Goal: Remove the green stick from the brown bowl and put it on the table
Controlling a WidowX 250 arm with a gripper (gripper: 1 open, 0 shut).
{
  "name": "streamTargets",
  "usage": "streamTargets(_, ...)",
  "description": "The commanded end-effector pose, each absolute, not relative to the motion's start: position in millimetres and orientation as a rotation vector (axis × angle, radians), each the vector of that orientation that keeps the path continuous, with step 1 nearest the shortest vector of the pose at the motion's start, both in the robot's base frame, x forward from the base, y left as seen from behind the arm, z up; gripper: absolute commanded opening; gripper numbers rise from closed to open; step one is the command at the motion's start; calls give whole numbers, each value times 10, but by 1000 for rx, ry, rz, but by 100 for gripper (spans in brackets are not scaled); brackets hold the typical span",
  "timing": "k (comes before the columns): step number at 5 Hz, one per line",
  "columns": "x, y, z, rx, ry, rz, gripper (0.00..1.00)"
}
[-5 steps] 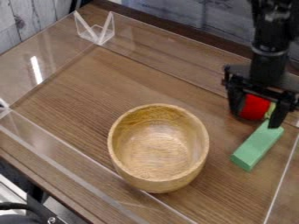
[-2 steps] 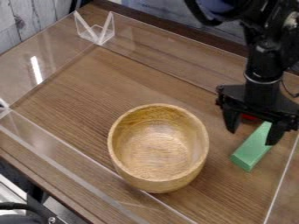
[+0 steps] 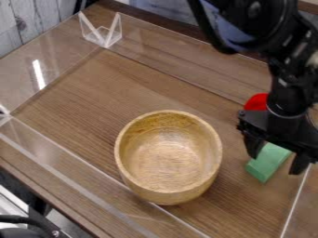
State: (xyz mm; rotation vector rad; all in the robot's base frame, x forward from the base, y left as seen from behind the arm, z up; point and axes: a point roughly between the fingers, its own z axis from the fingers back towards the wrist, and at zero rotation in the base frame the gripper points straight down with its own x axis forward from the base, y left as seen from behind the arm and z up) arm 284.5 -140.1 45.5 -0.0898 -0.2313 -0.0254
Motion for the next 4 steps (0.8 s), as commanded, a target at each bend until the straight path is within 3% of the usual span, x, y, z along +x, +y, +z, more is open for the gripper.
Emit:
streamTargets(1,2935,-1418,892,-124,-331,-93,100)
streamTargets(2,2992,-1336,1017,-110,-365,-123,100)
streamTargets(4,3002,-1133,985,-73,-376,54,100)
